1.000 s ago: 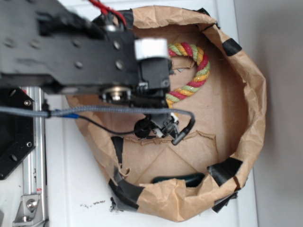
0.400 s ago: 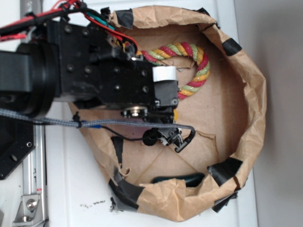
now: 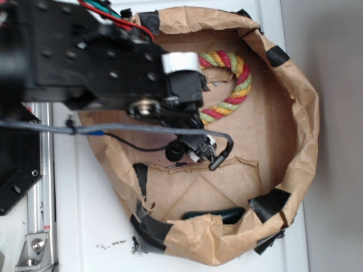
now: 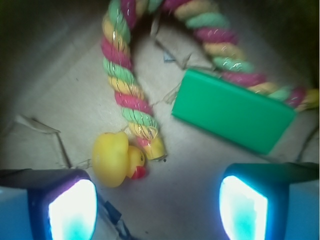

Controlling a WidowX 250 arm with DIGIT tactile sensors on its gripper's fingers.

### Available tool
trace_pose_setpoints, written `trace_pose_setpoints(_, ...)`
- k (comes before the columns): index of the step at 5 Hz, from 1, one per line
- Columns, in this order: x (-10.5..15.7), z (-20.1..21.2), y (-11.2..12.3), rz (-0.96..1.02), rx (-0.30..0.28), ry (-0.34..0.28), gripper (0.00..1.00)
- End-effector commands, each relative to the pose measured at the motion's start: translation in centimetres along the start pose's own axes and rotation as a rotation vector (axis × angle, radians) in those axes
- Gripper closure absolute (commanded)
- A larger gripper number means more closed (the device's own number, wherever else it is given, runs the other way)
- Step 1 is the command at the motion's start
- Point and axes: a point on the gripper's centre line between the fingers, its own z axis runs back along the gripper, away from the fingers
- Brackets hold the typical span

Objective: Grab the yellow duck.

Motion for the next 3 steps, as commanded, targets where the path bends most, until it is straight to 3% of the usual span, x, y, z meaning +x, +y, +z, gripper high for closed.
trace_pose_setpoints(1, 1.1, -2.2, 0.8, 0.03, 0.099, 0.011, 0.0)
trace_pose_setpoints(3, 0.2, -4.3, -0.3, -0.021, 0.093, 0.033, 0.0)
